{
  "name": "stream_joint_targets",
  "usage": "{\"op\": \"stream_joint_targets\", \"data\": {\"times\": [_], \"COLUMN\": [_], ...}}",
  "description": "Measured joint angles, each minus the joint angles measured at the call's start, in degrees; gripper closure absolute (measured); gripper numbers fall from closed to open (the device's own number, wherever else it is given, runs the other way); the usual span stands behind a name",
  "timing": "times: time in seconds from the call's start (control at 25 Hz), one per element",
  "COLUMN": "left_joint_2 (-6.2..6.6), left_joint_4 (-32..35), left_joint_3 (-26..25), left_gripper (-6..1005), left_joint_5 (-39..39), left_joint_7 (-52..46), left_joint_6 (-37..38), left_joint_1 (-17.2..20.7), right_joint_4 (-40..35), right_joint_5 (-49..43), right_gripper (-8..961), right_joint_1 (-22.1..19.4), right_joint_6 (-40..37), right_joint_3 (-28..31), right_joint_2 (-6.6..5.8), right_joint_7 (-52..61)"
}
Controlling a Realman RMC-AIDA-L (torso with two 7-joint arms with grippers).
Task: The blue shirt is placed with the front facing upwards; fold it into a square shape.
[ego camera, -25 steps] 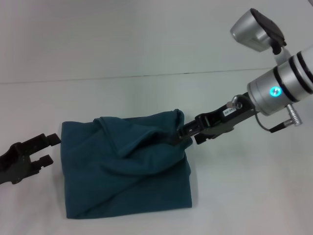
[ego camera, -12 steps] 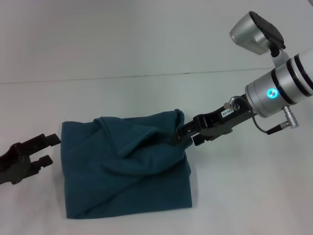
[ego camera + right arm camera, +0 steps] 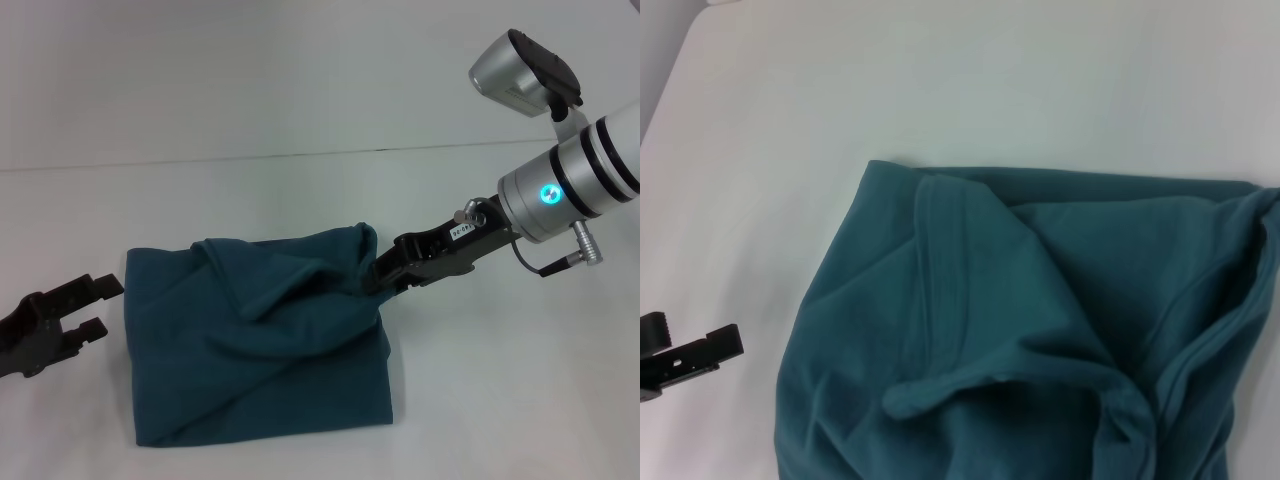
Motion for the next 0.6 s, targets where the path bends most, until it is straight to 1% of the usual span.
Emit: {"op": "stream_joint_targets", "data": {"times": [0.28,0.6], "left_joint_2": [0.0,0.0], "left_joint_4": [0.0,0.0], "left_joint_3": [0.1,0.0], "left_gripper": [154,153], "left_joint_5": [0.0,0.0], "left_joint_7": [0.0,0.0], "left_joint_6": [0.0,-0.1], "left_joint_1": [-0.1,-0.2], "right_joint_4": [0.4,0.7], "right_joint_5": [0.1,0.5], "right_gripper": [660,871], "right_joint_1": [0.1,0.1], "right_joint_6": [0.3,0.3], "right_joint_3": [0.4,0.5], "right_joint_2": [0.0,0.0], "right_joint_7": [0.0,0.0]}}
